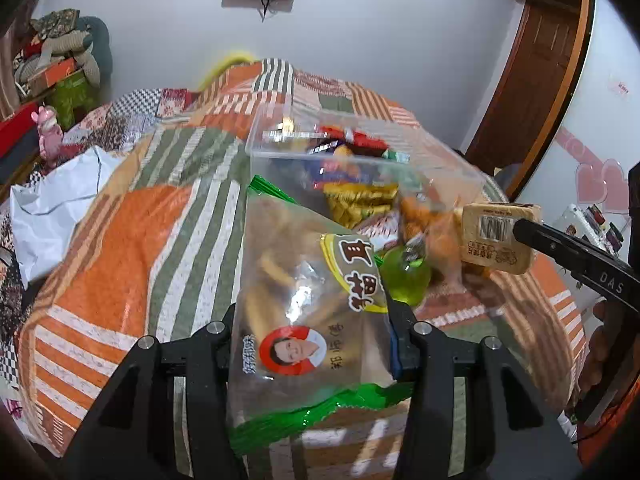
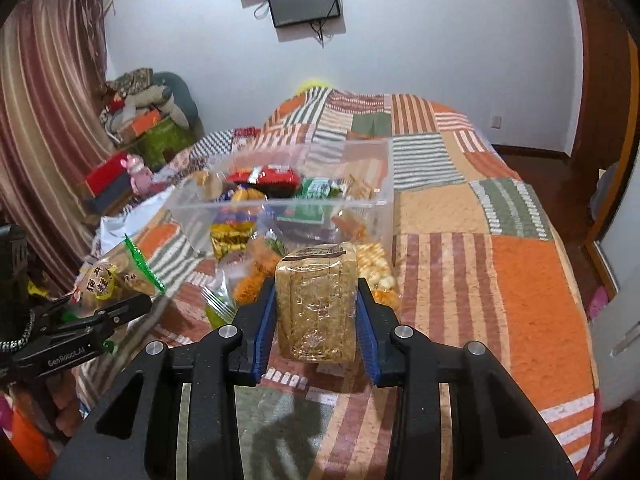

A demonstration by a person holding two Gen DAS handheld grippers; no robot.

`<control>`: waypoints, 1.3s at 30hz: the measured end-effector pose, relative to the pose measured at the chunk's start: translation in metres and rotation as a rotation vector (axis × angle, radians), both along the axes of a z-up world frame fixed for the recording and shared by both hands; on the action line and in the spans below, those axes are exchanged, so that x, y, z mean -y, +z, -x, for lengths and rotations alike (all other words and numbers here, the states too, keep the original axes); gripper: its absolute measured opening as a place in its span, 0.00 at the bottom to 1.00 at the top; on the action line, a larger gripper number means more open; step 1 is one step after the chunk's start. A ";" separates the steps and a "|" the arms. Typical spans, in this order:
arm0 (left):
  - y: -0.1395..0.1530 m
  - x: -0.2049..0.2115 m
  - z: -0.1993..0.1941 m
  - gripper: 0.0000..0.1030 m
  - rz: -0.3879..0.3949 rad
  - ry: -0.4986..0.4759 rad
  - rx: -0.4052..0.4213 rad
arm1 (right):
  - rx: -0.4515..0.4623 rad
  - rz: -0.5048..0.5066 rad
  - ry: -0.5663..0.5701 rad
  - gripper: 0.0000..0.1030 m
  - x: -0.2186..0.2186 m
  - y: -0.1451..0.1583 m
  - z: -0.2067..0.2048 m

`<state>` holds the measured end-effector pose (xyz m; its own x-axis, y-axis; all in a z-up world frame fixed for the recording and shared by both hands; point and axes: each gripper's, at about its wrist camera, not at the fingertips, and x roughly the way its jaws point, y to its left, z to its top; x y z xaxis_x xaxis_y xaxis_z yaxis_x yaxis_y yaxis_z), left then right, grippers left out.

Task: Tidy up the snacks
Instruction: 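Lift the snack bag and bread roll over the clear box with both tools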

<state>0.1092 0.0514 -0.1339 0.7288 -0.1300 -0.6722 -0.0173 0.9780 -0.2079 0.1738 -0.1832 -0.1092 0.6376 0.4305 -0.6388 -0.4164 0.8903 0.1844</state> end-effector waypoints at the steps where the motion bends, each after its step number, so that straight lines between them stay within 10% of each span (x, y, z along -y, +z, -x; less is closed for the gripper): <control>1: 0.003 0.001 0.000 0.47 -0.001 0.001 0.006 | 0.018 -0.013 -0.002 0.33 0.003 0.007 0.002; 39: 0.056 0.045 -0.133 0.47 -0.056 -0.086 0.065 | 0.201 -0.080 -0.001 0.33 0.000 0.050 -0.051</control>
